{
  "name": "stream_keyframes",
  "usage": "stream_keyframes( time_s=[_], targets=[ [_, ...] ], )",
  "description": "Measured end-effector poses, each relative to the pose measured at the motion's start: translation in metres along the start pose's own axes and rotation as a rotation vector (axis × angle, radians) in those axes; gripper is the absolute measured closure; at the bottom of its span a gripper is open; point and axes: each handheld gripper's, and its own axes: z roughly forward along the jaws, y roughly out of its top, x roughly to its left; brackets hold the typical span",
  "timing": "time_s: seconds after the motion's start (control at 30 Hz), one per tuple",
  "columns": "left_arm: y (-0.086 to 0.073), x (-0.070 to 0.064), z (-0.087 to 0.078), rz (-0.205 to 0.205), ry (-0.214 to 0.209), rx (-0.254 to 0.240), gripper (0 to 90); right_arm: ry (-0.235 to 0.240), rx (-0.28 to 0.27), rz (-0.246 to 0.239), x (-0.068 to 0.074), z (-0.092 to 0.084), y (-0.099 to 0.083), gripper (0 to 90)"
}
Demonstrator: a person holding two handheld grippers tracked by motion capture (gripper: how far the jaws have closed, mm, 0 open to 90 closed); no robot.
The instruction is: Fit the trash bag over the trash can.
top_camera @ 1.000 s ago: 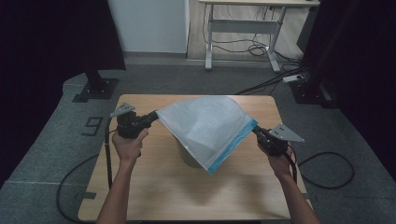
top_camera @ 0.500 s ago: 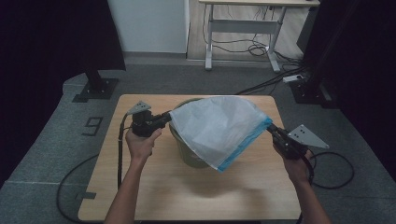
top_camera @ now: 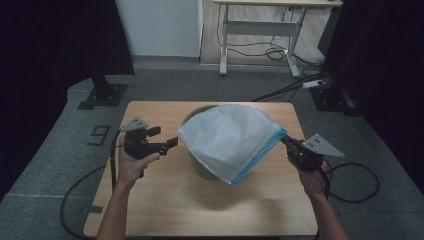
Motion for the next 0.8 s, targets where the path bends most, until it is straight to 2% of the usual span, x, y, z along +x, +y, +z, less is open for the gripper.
stream_keyframes(
  time_s=[0.1,0.27,0.57,0.8],
  targets=[
    [-0.001,-0.010,-0.007,0.011,-0.011,-0.027,14.3,0.005,0.007,0.002,0.002,0.000,-0.002,88.4],
    [0.002,-0.030,-0.007,0.038,-0.039,-0.036,14.8,0.010,0.015,0.003,0.004,0.001,-0.004,88.4],
    [0.013,-0.066,0.019,0.115,-0.048,0.000,17.7,0.032,0.018,0.007,0.010,0.001,-0.006,88.4],
    [0.017,-0.083,0.041,0.134,-0.068,0.044,18.3,0.052,0.014,0.003,0.016,0.002,-0.005,88.4]
  ],
)
